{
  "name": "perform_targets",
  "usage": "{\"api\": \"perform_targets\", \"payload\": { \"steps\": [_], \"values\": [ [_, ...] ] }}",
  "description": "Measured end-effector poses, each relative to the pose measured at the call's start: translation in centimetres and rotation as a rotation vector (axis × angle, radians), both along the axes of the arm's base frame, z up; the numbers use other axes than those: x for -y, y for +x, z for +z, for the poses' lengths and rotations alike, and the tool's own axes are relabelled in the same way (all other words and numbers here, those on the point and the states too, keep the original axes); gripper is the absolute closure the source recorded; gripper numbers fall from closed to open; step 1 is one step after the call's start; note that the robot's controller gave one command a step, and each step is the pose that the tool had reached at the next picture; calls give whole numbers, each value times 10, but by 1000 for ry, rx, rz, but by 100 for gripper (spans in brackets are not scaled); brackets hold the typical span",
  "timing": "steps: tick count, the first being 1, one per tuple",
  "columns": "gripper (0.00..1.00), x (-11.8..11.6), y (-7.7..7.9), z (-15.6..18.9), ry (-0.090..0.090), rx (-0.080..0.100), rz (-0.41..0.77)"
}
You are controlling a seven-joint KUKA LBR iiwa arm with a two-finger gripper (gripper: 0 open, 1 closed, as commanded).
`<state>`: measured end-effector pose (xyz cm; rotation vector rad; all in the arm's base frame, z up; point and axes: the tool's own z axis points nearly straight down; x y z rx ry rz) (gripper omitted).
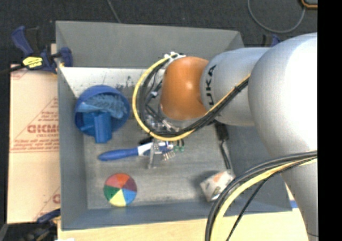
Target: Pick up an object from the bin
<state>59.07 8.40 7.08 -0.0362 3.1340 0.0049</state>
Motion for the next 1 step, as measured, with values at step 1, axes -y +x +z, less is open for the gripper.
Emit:
{"api": "perform_targets", "payload": {
  "steps": [1],
  "values": [
    [0, 7, 1, 0, -2, 1, 48]
  ]
}}
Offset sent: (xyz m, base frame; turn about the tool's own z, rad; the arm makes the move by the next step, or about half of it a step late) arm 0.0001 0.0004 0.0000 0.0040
